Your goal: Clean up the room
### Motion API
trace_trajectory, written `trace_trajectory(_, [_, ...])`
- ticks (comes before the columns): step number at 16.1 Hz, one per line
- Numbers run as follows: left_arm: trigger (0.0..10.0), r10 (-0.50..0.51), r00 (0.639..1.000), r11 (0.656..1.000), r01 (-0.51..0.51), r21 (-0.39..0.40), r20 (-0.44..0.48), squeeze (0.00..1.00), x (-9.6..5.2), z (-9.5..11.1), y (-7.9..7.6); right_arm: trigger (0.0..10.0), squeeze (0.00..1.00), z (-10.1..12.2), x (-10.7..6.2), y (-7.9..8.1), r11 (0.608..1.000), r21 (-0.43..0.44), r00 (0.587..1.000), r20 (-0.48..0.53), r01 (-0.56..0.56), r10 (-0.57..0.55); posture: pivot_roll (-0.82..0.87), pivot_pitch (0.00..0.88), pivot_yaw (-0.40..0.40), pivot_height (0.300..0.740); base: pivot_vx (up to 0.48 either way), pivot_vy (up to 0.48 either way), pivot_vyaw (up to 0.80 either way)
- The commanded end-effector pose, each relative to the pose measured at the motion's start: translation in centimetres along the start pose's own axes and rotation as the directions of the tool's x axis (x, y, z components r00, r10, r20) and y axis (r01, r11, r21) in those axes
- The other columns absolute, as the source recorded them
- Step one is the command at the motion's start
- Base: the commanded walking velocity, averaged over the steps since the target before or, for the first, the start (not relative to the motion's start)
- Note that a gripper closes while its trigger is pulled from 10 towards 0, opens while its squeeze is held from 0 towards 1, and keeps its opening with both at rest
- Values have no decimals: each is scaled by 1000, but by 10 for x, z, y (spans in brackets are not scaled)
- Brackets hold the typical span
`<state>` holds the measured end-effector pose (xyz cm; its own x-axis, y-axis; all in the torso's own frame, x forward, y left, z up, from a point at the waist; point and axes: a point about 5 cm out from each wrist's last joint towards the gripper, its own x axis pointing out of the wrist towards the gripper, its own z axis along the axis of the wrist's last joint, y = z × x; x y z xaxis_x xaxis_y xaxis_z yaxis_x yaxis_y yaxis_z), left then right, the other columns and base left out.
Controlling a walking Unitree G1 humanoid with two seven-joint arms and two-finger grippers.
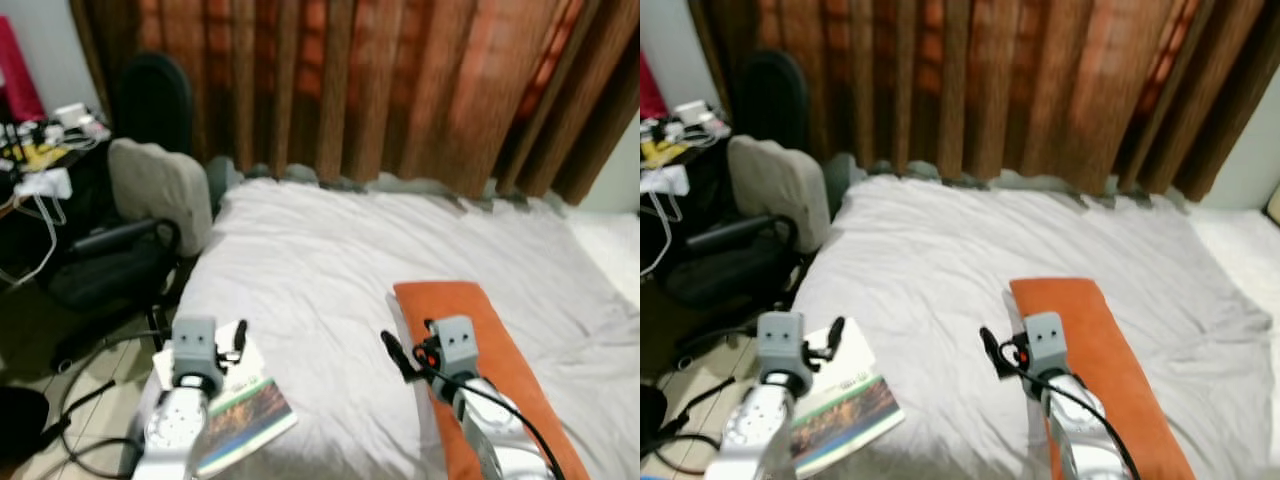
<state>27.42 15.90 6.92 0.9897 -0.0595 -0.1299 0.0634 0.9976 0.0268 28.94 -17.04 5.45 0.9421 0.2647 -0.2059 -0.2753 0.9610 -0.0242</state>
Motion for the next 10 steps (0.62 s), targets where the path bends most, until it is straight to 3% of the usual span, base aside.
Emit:
trace_trajectory(1, [10000, 2, 1000, 1000, -3, 9, 13, 0, 1, 4, 1, 10000, 0, 3, 2, -1, 1000, -4, 1000, 10, -2, 2, 133, 0, -112, 740, 446, 0, 0])
trace_trajectory(5, [10000, 25, 1000, 1000, -25, -13, 12, 0, -2, 3, 3, 10000, 0, -2, 1, 1, 1000, -7, 1000, -6, -22, 22, 139, 0, -121, 740, 435, 0, 0])
trace_trajectory(9, [10000, 106, 991, 993, -109, -41, -76, 0, 3, -13, 22, 10000, 0, -8, -9, 0, 998, -26, 998, -36, -59, 58, 111, 0, -161, 740, 0, 0, 0])
trace_trajectory(10, [10000, 136, 982, 991, -137, 6, -130, 0, 12, -24, 36, 10000, 0, -11, -18, -3, 997, -37, 996, -61, -70, 68, 86, 40, -184, 740, 0, 0, 0])
